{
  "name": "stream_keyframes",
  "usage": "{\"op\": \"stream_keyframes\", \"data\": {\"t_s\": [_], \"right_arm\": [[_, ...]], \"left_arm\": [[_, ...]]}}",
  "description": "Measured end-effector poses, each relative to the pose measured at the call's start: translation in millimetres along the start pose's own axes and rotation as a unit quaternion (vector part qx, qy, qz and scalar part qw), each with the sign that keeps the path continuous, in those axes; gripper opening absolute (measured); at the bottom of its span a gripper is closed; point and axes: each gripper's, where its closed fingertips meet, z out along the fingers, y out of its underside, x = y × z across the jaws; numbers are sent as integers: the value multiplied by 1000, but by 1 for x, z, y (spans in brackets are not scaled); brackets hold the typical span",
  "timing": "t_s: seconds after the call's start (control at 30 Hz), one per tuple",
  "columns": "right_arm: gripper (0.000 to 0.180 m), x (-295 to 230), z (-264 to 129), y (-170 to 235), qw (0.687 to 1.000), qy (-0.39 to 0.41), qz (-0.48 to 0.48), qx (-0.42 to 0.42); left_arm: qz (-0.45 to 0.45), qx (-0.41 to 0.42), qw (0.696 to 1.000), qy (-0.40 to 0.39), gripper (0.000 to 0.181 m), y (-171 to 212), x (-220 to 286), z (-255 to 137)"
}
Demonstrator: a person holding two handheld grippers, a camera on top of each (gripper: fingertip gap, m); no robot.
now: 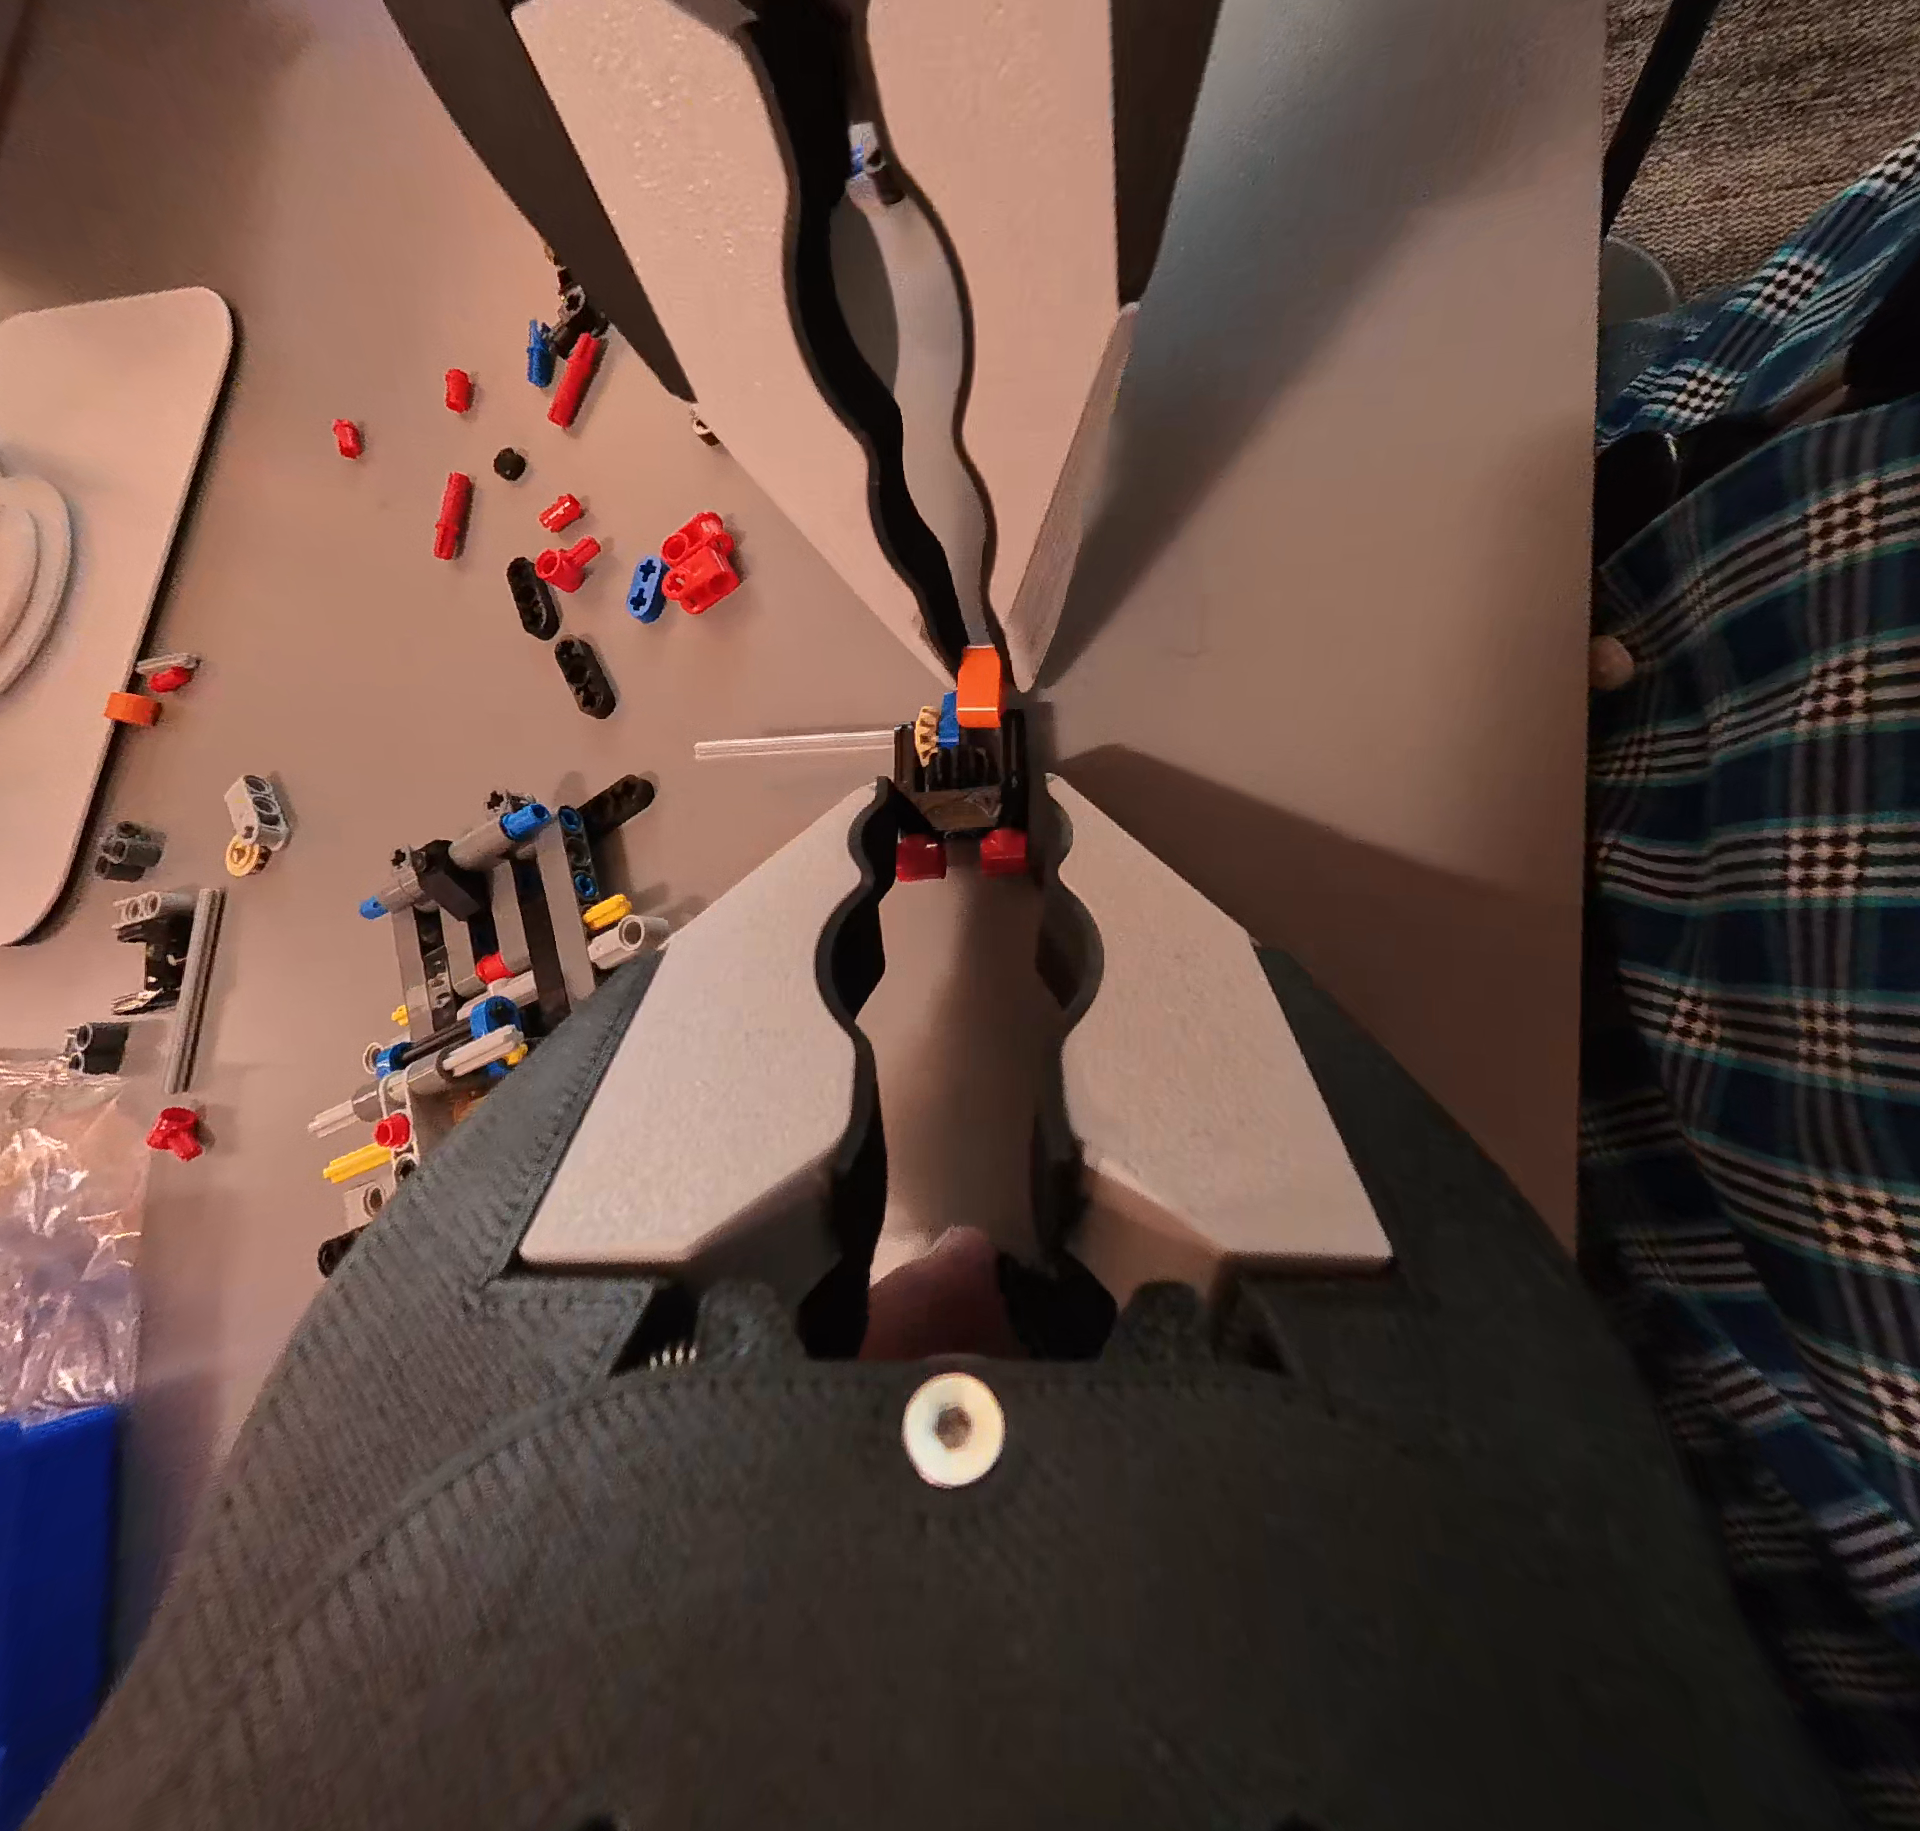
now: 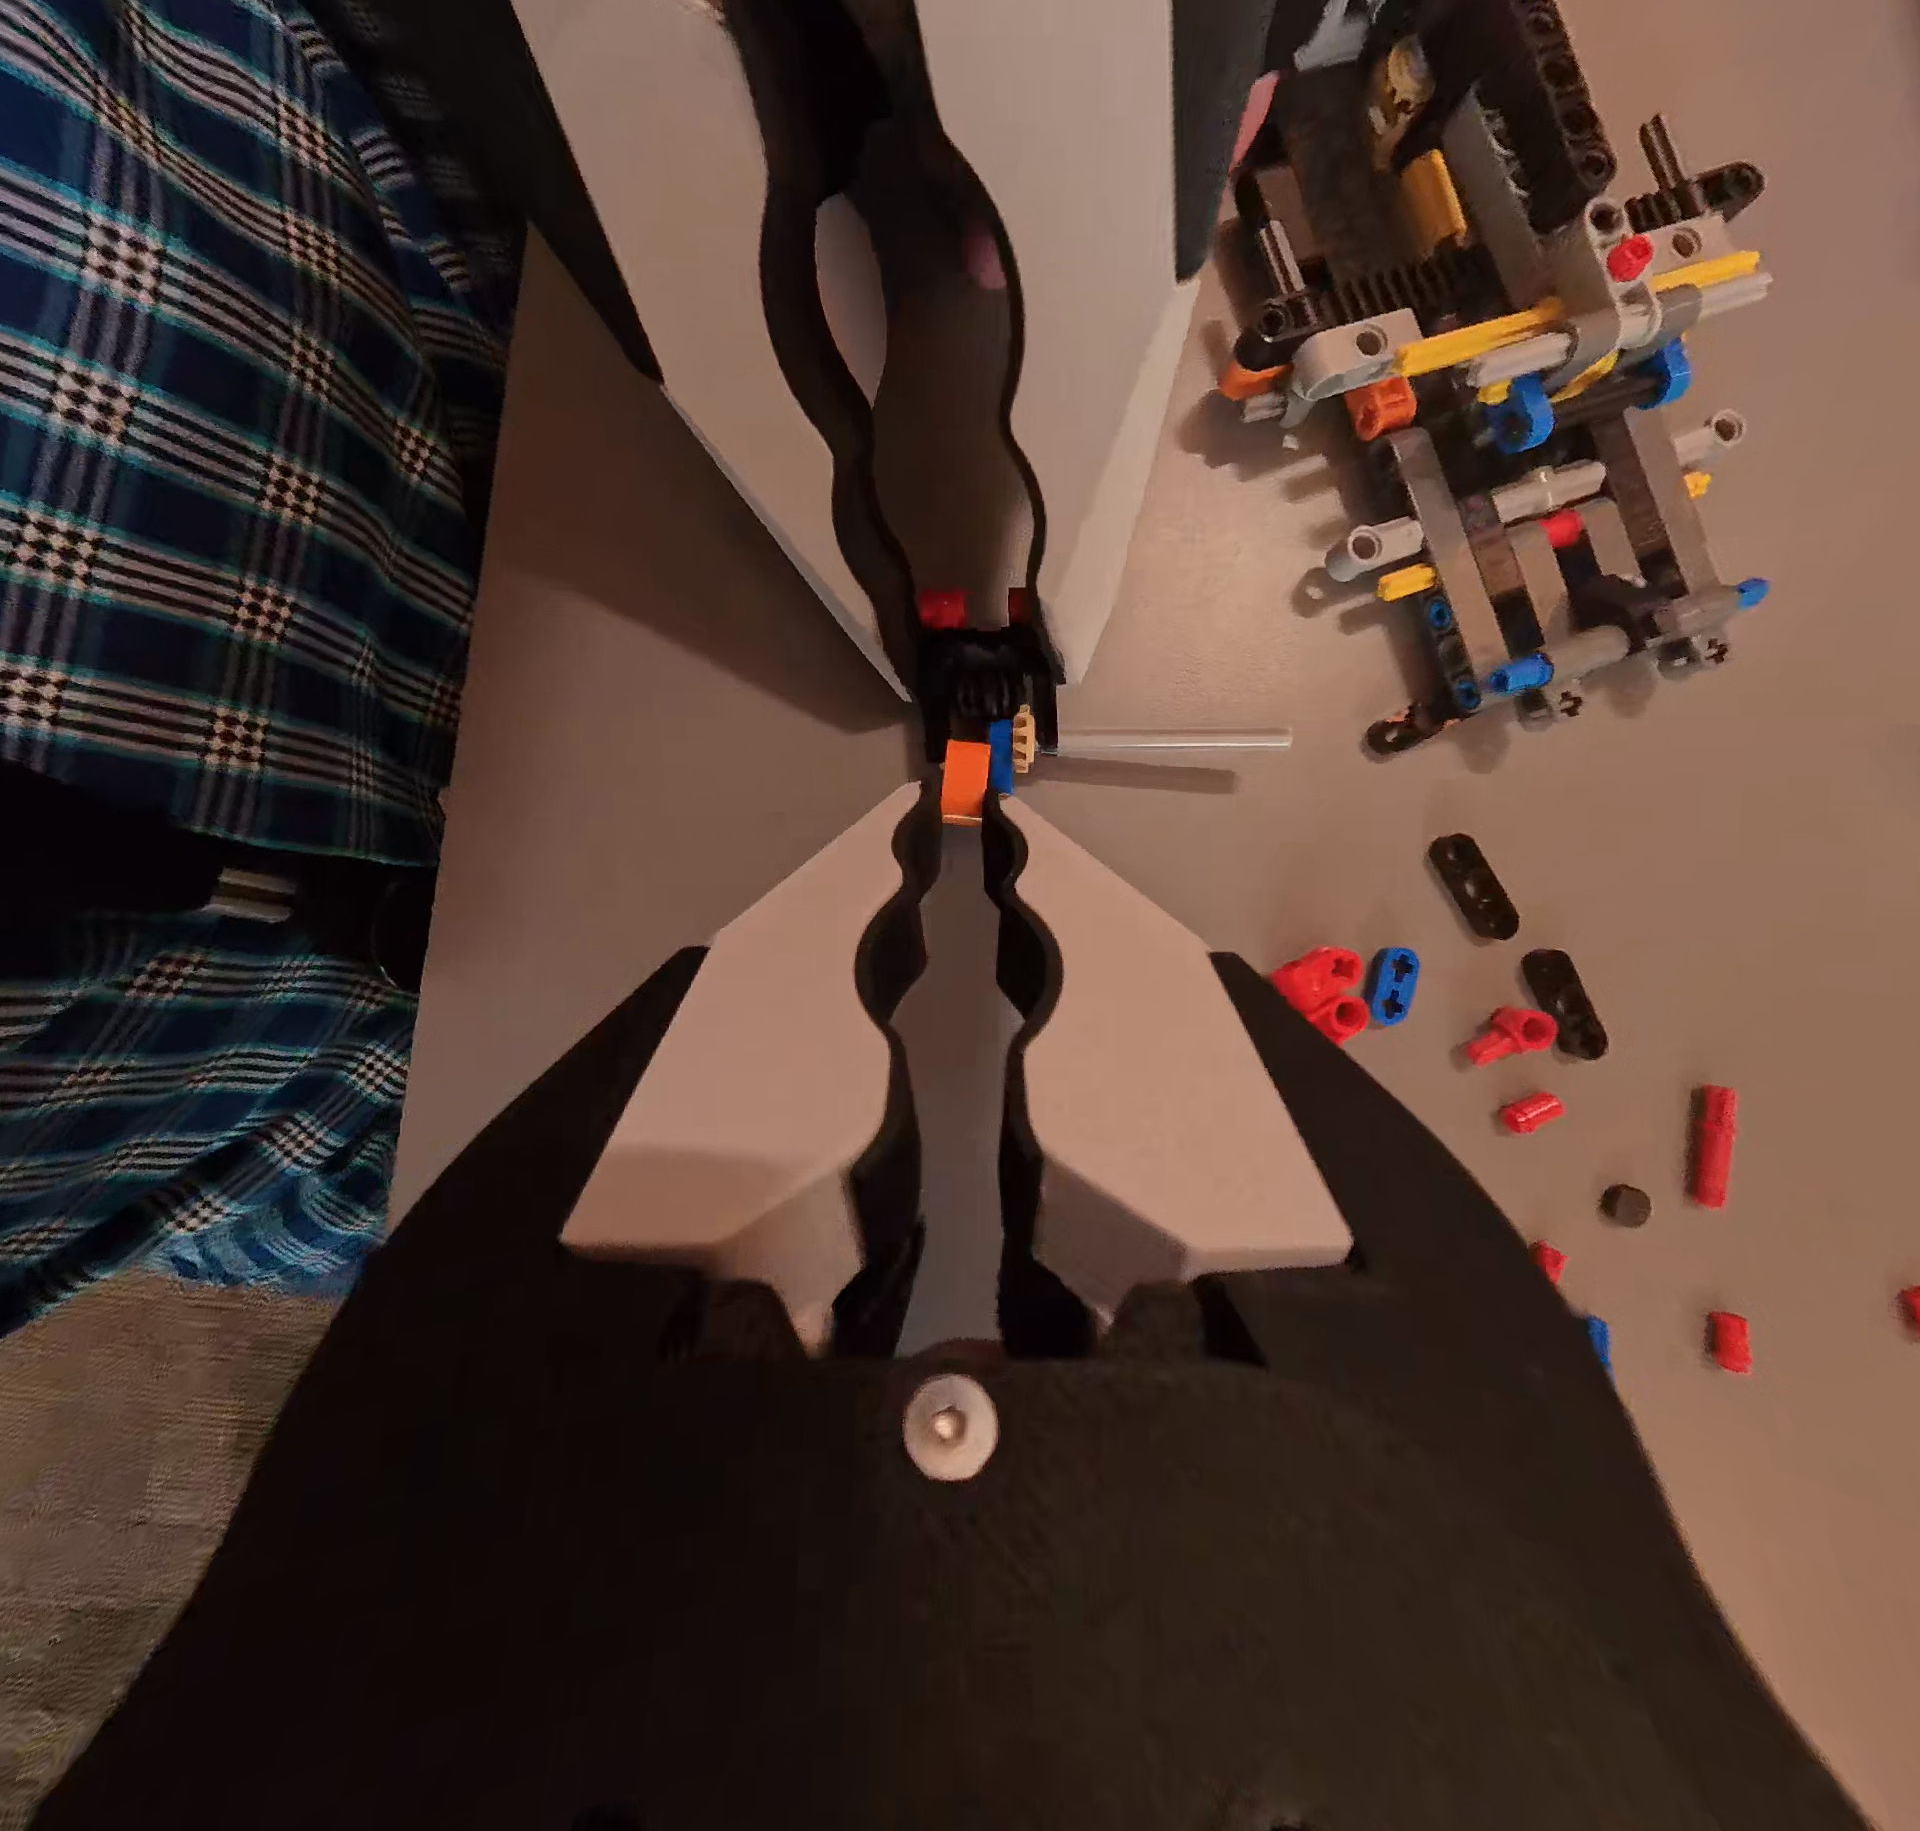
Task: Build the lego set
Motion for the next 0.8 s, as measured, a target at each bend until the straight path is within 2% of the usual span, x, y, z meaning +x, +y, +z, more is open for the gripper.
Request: {"op": "stream_keyframes", "data": {"t_s": [0.37, 0.57, 0.8], "right_arm": [[4, 2, 2, 1, 992, 80, -69, -62], [4, 2, 2, 1, 989, 83, -106, -61], [4, 1, 3, 1, 992, 66, -71, -84]], "left_arm": [[6, -1, 1000, -9, 23, -1, -1, 0], [20, 4, 1000, -22, 23, -2, -1, 0], [31, 6, 999, -38, 23, -2, 0, 0]]}}
